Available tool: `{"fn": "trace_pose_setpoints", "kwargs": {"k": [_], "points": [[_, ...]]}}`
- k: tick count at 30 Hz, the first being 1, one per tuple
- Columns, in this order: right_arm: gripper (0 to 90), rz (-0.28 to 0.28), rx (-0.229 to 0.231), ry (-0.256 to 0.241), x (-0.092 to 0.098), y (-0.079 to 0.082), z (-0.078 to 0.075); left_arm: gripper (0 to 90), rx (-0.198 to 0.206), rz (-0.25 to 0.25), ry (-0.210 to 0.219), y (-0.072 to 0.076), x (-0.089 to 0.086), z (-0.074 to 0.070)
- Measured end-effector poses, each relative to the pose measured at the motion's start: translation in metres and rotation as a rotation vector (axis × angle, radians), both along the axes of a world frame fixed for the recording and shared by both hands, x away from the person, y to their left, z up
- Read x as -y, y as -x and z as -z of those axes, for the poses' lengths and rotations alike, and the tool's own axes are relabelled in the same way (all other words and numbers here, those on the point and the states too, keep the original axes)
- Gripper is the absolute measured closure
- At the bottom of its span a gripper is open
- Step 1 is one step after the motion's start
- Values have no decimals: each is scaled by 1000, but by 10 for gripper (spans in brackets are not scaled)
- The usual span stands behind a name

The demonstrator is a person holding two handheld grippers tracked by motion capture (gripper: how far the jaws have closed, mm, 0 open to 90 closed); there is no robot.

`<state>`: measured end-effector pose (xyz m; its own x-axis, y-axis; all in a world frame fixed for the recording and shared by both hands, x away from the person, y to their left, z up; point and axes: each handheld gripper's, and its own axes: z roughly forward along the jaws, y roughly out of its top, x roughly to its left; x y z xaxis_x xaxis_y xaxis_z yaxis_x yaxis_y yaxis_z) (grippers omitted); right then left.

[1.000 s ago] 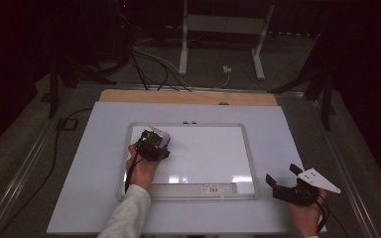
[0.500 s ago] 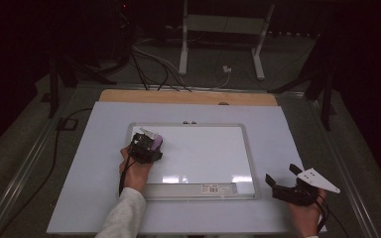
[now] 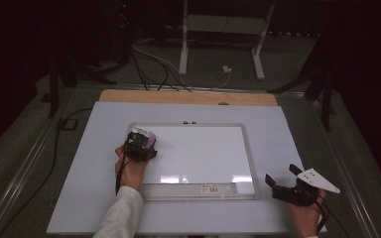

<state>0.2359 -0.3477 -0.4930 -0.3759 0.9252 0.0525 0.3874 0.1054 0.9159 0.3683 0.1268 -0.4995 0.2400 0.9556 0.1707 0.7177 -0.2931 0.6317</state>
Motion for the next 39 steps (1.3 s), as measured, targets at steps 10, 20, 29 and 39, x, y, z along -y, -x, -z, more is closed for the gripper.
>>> {"fn": "trace_pose_setpoints", "kwargs": {"k": [10, 20, 29, 39], "points": [[5, -1, -1, 3, -1, -1, 0, 407, 7, -25, 23, -16, -6, 2], [6, 4, 0, -2, 1, 0, 0, 298, 127, 94, 11, 10, -4, -11], [5, 1, -1, 1, 0, 0, 0, 301, 86, 172, 15, 14, -12, -1], [5, 5, 0, -4, 0, 0, 0, 255, 67, 123, 64, 10, -28, -2]]}}
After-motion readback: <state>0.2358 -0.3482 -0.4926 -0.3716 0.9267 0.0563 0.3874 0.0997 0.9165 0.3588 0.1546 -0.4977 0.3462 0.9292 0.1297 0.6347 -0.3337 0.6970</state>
